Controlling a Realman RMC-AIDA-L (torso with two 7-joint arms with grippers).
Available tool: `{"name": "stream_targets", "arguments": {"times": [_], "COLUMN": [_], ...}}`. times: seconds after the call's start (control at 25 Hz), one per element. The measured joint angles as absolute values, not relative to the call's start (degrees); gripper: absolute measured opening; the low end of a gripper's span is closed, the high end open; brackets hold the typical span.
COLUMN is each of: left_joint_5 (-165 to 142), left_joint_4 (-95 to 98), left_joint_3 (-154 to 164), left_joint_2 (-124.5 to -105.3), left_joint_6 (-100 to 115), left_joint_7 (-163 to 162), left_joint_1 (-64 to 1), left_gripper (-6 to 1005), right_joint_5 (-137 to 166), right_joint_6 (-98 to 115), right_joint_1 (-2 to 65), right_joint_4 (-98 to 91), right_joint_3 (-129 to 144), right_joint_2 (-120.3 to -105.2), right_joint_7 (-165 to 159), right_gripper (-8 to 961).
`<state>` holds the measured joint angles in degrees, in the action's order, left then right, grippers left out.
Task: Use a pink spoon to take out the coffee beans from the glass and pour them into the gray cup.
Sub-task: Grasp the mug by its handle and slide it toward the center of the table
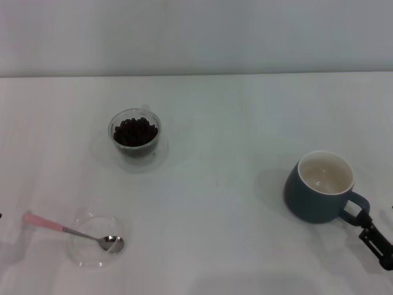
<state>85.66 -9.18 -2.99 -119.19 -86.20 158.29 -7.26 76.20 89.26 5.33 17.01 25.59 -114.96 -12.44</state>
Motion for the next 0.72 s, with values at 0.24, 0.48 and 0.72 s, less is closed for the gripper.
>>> {"name": "stream_targets", "arguments": {"times": [0.24, 0.48, 0.72], "left_joint_5": [85.7, 85.7, 85.7], "left_joint_4": [-9.6, -9.7, -9.7], "left_joint_3": [-3.0, -3.0, -3.0], "left_joint_2": [-119.30, -119.34, -119.31], "left_joint_6": [-85.5, -84.7, -84.7], "left_joint_7": [158.3, 158.3, 158.3], "left_joint_1": [-7.8, -8.3, -8.6], "left_gripper": [893, 893, 893], "right_joint_5": [76.2, 76.6, 76.3], "right_joint_6": [83.6, 81.6, 79.8], "right_joint_1": [7.5, 8.4, 9.1], "right_joint_4": [16.6, 16.5, 15.6], "right_joint_3": [25.9, 25.5, 24.7], "right_joint_2": [-114.96, -115.06, -115.05], "right_joint_7": [-12.4, -12.4, -12.4], "right_gripper": [843, 842, 842]}}
